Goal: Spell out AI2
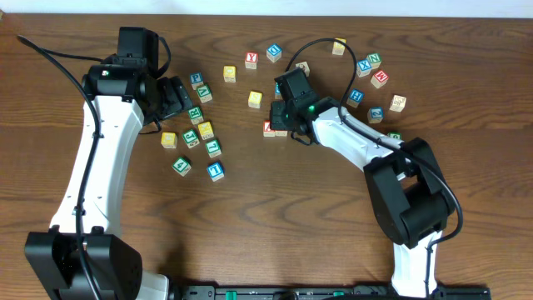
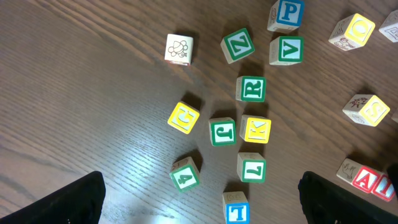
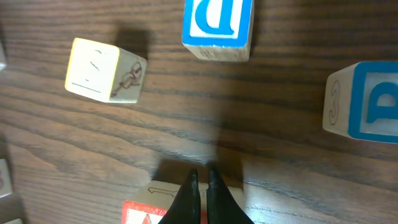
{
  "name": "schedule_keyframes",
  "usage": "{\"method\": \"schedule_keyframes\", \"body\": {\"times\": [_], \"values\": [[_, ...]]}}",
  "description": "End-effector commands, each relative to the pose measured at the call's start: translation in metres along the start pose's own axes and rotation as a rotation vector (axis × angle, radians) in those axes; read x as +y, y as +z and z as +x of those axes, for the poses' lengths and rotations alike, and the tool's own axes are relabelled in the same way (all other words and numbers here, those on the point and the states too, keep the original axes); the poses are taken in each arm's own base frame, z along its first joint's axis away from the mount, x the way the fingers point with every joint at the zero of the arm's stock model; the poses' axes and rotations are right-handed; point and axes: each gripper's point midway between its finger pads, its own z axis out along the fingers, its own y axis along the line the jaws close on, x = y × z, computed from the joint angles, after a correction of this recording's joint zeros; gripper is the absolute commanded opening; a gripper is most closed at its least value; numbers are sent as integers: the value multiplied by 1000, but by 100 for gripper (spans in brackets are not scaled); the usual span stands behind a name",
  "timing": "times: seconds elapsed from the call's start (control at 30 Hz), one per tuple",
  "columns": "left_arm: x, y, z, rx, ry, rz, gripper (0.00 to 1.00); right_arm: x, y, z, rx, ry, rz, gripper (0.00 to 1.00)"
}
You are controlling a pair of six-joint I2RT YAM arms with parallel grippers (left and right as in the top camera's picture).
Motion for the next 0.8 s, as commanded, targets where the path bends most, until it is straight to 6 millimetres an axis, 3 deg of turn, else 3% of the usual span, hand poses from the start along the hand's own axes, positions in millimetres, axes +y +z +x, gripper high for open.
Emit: {"method": "schedule_keyframes", "body": {"times": [0.0,0.33,0.5,0.67,0.77], "values": [[2,-1,-3,-11,6,-17,98,1,6,2,8,-1,4,1],[2,-1,-3,-11,6,-17,98,1,6,3,10,-1,5,1],[2,-1,-3,-11,6,-17,98,-1,4,-10,-32,11,-2,1],[2,-1,-3,-11,6,-17,98,-11,-16,-37,-97,70,-11,2],[2,-1,-3,-11,6,-17,98,-20,-24,-36,-76,115,4,2]]}}
